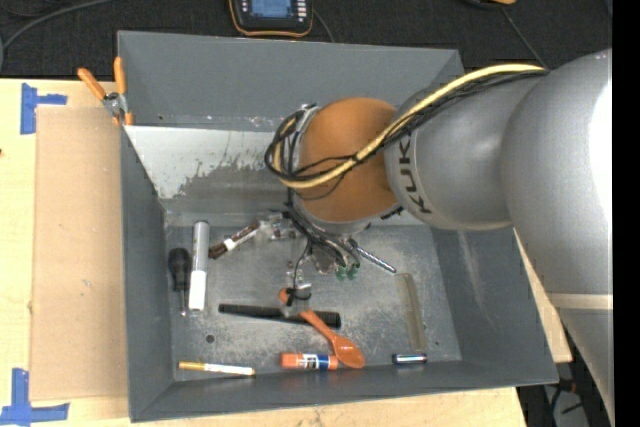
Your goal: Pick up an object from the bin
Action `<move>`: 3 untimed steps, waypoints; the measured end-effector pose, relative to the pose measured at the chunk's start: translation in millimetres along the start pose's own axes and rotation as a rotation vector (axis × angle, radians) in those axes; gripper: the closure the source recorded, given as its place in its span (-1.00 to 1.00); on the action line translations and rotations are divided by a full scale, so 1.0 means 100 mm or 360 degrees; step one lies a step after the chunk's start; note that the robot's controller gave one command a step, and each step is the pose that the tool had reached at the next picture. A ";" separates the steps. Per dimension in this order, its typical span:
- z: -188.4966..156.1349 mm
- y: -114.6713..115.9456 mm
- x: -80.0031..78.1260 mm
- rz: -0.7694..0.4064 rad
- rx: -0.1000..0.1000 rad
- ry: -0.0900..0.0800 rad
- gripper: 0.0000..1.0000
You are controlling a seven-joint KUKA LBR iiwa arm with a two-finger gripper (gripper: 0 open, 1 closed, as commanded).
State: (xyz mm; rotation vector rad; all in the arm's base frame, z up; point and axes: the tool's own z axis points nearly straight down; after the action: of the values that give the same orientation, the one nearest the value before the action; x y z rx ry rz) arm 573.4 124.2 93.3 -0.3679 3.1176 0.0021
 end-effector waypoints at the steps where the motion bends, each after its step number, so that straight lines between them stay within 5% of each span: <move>1: 0.16 -0.07 0.12 0.0296 0.0000 0.0009 -1.00; 2: 0.22 -0.09 0.22 0.0146 -0.0003 0.0002 1.00; 3: 0.22 -0.09 0.22 0.0149 -0.0003 0.0002 1.00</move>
Offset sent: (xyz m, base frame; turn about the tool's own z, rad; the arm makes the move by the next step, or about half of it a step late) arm -0.0188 -0.0145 -0.0214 0.0887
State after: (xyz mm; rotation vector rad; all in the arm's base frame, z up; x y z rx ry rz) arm 554.4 110.0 71.6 -0.2218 3.1329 0.0054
